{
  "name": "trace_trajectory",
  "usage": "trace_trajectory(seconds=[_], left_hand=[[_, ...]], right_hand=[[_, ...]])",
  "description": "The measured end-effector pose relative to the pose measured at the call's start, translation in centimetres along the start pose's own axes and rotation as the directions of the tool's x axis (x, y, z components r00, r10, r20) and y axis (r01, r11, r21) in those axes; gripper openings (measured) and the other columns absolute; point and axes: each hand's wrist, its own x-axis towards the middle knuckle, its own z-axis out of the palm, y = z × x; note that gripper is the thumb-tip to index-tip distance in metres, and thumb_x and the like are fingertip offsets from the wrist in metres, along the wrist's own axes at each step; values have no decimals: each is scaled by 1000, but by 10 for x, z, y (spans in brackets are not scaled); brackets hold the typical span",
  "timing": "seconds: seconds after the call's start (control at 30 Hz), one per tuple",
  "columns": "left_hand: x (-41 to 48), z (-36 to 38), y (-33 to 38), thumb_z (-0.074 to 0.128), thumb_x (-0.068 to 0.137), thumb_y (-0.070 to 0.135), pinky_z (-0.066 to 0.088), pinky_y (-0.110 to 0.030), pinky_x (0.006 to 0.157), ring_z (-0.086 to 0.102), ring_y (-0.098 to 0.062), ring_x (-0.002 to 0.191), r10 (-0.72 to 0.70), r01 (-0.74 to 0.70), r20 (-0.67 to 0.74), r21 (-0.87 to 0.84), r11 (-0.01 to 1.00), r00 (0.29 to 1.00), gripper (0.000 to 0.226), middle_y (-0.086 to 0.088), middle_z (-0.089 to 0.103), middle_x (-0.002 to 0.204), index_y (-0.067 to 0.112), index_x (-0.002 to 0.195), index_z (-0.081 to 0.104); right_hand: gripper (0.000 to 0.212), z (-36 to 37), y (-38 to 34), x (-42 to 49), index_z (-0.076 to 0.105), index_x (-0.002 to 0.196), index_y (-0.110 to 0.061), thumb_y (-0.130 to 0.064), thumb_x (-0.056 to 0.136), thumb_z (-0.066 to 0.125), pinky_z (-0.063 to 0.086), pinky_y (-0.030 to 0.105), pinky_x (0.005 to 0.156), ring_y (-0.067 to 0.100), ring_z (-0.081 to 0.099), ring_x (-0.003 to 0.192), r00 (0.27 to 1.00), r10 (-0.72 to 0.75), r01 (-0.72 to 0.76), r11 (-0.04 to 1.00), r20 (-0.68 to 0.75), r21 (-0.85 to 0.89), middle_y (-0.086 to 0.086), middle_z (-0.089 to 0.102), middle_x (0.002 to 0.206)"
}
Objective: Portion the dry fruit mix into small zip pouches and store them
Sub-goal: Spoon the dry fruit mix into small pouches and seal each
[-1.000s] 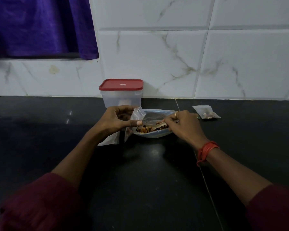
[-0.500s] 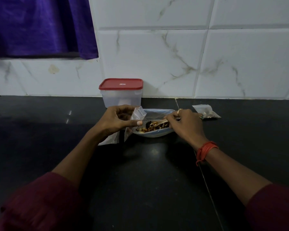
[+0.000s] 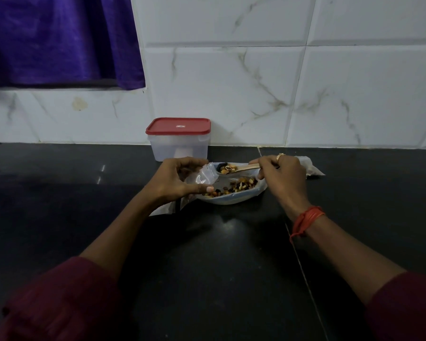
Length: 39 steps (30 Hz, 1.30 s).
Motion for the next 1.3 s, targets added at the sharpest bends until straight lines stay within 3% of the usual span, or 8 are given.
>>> trace_trajectory(seconds=[0.23, 0.43, 0.6, 0.73, 0.9, 1.03, 1.2, 1.3], left_hand=[[2, 5, -1, 89, 68, 33, 57, -27, 93, 67, -11, 109, 25, -23, -38, 53, 998, 999, 67, 3, 71, 119, 19, 129, 66], [-2, 3, 2, 89, 70, 24, 59, -25, 85, 71, -6, 99, -2, -3, -118, -45, 999, 993, 58, 6, 73, 112, 21, 124, 68], [-2, -1, 2, 88, 66, 29, 57, -21, 84, 69, -7, 102, -10, 6, -88, -49, 999, 996, 66, 7, 72, 114, 20, 127, 66], [-2, -7, -1, 88, 65, 30, 54, -13, 82, 67, -3, 104, -41, 40, -29, -27, 999, 999, 69, 8, 70, 117, 20, 129, 65], [1, -5, -3, 86, 67, 25, 59, -30, 87, 71, -14, 105, -139, 95, -153, -264, 960, 978, 61, 1, 74, 113, 21, 125, 68], [1, -1, -4, 86, 63, 29, 59, -35, 93, 69, -10, 108, -133, 117, -75, -189, 975, 988, 64, 4, 72, 118, 25, 125, 67], [1, -5, -5, 86, 66, 29, 58, -36, 93, 69, -10, 109, -141, 118, -107, -197, 973, 984, 66, 4, 71, 121, 25, 129, 66], [1, -5, -5, 86, 65, 29, 59, -34, 92, 69, -9, 108, -131, 110, -100, -192, 975, 986, 68, 5, 71, 120, 25, 130, 65]], right_hand=[[22, 8, -7, -9, 79, 100, -28, -23, 95, 58, 46, 17, 62, -1, 63, 65, 983, -169, 167, 986, 65, 27, -17, 66, 69], [30, 15, 0, -13, 69, 116, -45, -30, 92, 59, 23, 34, 78, 1, 50, 73, 800, -568, 600, 771, 193, -215, -18, 65, 85], [34, 14, 3, -11, 68, 115, -45, -20, 93, 64, 22, 32, 78, 2, 55, 73, 818, -565, 575, 805, 108, -146, -14, 66, 79], [24, 12, 2, -10, 74, 108, -39, -25, 92, 64, 39, 41, 88, 4, 64, 71, 888, -459, 460, 880, 34, -117, -15, 72, 78], [22, 2, 3, -5, 76, 99, -34, -20, 91, 61, 58, 41, 64, 8, 64, 58, 955, -290, 285, 956, -66, -71, -16, 69, 69], [20, 2, 10, -6, 76, 98, -33, -30, 91, 58, 51, 46, 83, 1, 50, 55, 943, -332, 331, 910, 39, -251, -20, 61, 63], [23, 7, 11, -11, 75, 107, -34, -27, 96, 56, 28, 34, 88, 2, 44, 68, 890, -403, 455, 777, 211, -434, -12, 73, 94], [21, 8, 10, -11, 75, 105, -32, -29, 97, 56, 29, 34, 91, -3, 43, 63, 902, -373, 431, 806, 219, -406, -21, 61, 70]])
